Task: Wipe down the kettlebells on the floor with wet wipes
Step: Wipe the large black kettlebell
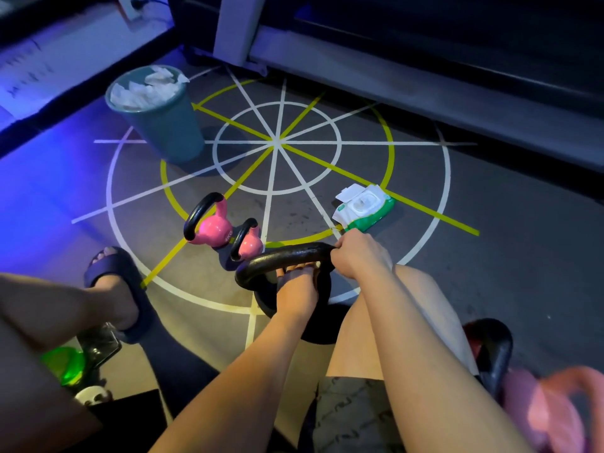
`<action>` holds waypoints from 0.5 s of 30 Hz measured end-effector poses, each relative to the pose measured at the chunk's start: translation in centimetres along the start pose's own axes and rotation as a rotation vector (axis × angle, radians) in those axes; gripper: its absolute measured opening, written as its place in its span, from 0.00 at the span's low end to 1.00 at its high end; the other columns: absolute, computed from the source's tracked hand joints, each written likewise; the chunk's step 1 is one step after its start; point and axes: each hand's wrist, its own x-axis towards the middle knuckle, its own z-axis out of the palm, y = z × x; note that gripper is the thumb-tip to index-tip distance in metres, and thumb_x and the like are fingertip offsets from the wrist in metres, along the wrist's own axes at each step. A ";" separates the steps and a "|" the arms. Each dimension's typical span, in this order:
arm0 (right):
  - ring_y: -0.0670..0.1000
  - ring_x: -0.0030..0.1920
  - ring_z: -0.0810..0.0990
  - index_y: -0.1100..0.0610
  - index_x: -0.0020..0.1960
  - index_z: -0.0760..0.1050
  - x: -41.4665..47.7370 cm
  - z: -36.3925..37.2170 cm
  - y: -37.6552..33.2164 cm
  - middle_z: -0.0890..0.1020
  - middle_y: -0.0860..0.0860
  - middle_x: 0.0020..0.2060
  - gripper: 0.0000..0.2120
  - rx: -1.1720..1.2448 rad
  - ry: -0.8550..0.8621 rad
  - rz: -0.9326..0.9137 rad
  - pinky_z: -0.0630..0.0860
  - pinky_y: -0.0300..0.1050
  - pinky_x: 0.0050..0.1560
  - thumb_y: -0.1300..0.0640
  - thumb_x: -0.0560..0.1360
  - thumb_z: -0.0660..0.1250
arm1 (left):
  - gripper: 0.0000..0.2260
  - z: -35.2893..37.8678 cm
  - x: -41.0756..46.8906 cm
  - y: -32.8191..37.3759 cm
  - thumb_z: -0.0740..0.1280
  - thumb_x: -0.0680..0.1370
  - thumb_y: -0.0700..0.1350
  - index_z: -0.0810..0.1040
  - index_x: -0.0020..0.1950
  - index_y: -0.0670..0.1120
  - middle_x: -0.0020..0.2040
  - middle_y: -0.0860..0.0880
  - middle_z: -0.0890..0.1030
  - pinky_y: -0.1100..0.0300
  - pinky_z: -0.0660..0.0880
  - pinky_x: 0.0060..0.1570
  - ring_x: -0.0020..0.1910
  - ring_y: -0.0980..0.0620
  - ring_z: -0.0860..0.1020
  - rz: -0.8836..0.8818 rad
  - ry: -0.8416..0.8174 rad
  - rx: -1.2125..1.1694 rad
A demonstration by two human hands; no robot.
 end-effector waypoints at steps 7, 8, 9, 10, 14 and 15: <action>0.59 0.59 0.79 0.51 0.64 0.76 -0.7 0.4 -0.2 0.80 0.54 0.59 0.17 -0.006 0.061 0.006 0.73 0.47 0.50 0.55 0.76 0.61 | 0.09 -0.4 -0.9 1.2 0.63 0.81 0.39 0.83 0.46 0.41 0.49 0.41 0.84 0.53 0.69 0.61 0.61 0.41 0.76 -0.060 0.133 -0.411; 0.59 0.59 0.79 0.51 0.64 0.76 -0.8 0.4 -0.2 0.80 0.54 0.59 0.17 -0.006 0.065 0.007 0.72 0.47 0.50 0.55 0.77 0.60 | 0.09 -0.5 -1.0 1.3 0.63 0.81 0.39 0.83 0.46 0.40 0.49 0.40 0.84 0.52 0.71 0.60 0.63 0.40 0.75 -0.068 0.139 -0.418; 0.59 0.59 0.79 0.51 0.64 0.76 -0.7 0.4 -0.1 0.80 0.54 0.59 0.17 -0.004 0.067 0.007 0.72 0.47 0.50 0.55 0.77 0.60 | 0.09 -0.4 -1.0 1.1 0.63 0.81 0.39 0.83 0.49 0.42 0.51 0.41 0.84 0.51 0.71 0.62 0.65 0.40 0.74 -0.051 0.137 -0.377; 0.60 0.59 0.79 0.51 0.64 0.76 -0.7 0.4 -0.1 0.80 0.54 0.59 0.17 -0.003 0.068 0.007 0.71 0.47 0.50 0.54 0.77 0.60 | 0.10 -0.2 -0.9 0.9 0.62 0.81 0.39 0.83 0.54 0.44 0.54 0.43 0.84 0.50 0.71 0.65 0.66 0.41 0.73 -0.008 0.125 -0.303; 0.60 0.58 0.79 0.52 0.63 0.76 -0.7 0.2 -0.3 0.81 0.54 0.58 0.15 -0.001 0.067 0.012 0.71 0.48 0.49 0.53 0.78 0.60 | 0.13 -0.5 -0.7 -0.3 0.61 0.82 0.42 0.80 0.63 0.49 0.55 0.46 0.84 0.48 0.72 0.63 0.58 0.43 0.81 0.117 0.055 0.083; 0.60 0.58 0.79 0.52 0.63 0.76 -0.6 0.2 -0.3 0.81 0.54 0.57 0.15 0.001 0.065 0.014 0.71 0.48 0.49 0.53 0.78 0.60 | 0.10 -0.4 -0.5 -0.4 0.64 0.80 0.41 0.82 0.58 0.48 0.51 0.45 0.85 0.48 0.75 0.59 0.53 0.41 0.83 0.128 0.050 0.123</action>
